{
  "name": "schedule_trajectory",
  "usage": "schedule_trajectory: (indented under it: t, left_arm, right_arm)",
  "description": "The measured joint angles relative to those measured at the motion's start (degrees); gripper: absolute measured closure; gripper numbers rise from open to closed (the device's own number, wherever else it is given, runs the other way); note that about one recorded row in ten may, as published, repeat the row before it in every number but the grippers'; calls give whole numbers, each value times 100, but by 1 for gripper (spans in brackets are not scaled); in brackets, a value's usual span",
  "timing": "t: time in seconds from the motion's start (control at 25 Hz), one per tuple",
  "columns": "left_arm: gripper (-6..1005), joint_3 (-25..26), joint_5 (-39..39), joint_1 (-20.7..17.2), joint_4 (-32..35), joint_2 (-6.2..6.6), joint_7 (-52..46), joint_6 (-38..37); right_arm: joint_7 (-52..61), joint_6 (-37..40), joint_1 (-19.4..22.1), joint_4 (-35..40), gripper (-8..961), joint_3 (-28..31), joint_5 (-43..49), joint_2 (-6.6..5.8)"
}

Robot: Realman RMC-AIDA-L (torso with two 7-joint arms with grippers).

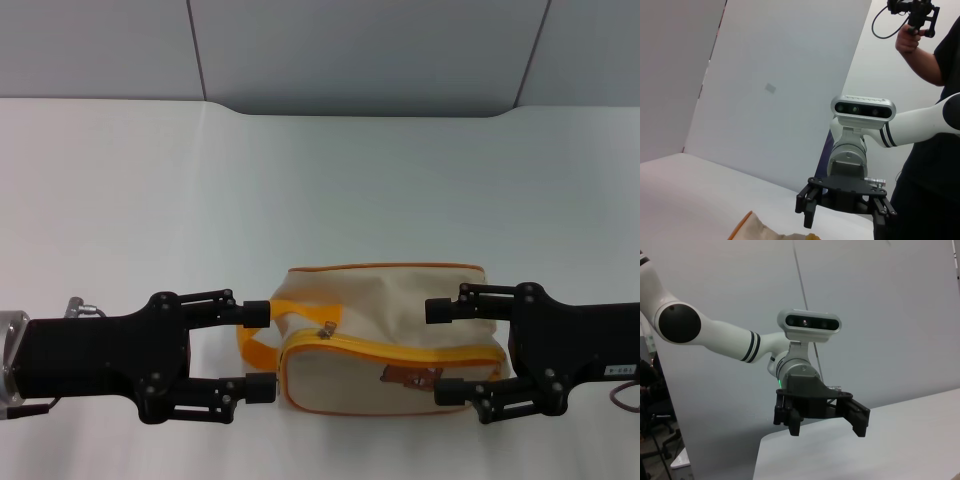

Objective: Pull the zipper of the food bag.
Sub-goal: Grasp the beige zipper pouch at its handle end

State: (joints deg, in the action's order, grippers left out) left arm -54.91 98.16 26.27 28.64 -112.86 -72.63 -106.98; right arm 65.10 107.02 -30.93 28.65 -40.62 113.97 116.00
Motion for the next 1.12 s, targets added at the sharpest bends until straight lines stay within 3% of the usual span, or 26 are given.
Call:
schedule_trajectory:
  t: [0.4,0.52,0.6,0.64,0.84,1.12]
  left_arm:
    - [199,-46,8,-74,-33,-24,-2,350]
    - [203,-47,106,-180,-36,-135,55,846]
    - [206,-36,236,-241,-41,-271,173,1226]
    - [207,-46,356,-266,-44,-403,274,1536]
    - [214,-70,771,-108,-129,-579,335,2076]
    - [224,-13,349,94,-523,-586,669,2379]
  right_arm:
    - [-72,3,0,-18,146,21,8,1]
    - [-73,3,0,-18,149,27,7,1]
    - [-74,3,0,-16,152,29,6,1]
    - [-75,4,5,-12,153,30,5,1]
    - [-77,14,10,-13,159,29,3,1]
    - [-80,21,66,-8,168,53,-7,5]
